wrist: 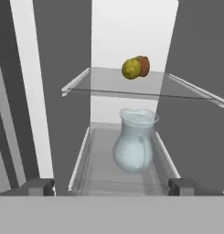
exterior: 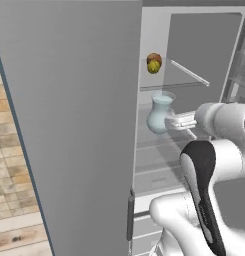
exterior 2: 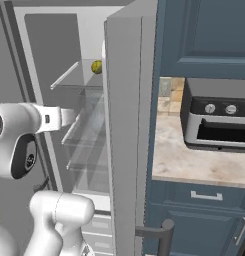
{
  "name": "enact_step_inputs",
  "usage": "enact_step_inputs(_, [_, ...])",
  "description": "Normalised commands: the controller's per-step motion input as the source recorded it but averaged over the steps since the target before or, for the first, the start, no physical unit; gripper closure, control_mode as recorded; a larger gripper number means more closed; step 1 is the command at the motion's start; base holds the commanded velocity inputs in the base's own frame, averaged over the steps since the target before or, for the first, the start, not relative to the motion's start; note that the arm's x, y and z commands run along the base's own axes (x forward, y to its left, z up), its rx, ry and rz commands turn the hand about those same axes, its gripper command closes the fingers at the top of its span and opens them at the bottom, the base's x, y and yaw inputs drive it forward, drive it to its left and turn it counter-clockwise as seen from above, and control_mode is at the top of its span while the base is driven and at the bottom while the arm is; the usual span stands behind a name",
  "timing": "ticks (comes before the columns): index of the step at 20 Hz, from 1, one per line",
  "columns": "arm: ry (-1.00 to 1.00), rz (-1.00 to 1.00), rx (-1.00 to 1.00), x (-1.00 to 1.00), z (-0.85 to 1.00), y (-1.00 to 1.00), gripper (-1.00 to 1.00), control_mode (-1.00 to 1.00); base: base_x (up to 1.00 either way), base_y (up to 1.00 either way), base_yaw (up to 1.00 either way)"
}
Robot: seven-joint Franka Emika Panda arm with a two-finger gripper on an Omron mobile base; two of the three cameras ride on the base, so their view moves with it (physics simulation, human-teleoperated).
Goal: Move the lemon and bread from the second highest shelf to the top shelf to make space. Then, place the pitcher from the counter on the cleared second highest shelf.
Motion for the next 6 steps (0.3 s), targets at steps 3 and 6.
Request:
enact_step_inputs(3, [0.13,0.00,-0.04,-1.00,-0.26,0.10,-1.00,-1.00,0.00,0.00,0.00])
enact_step_inputs(6, [0.19,0.00,-0.09,-0.92,-0.43,0.22,-1.00,-1.00,0.00,0.00,0.00])
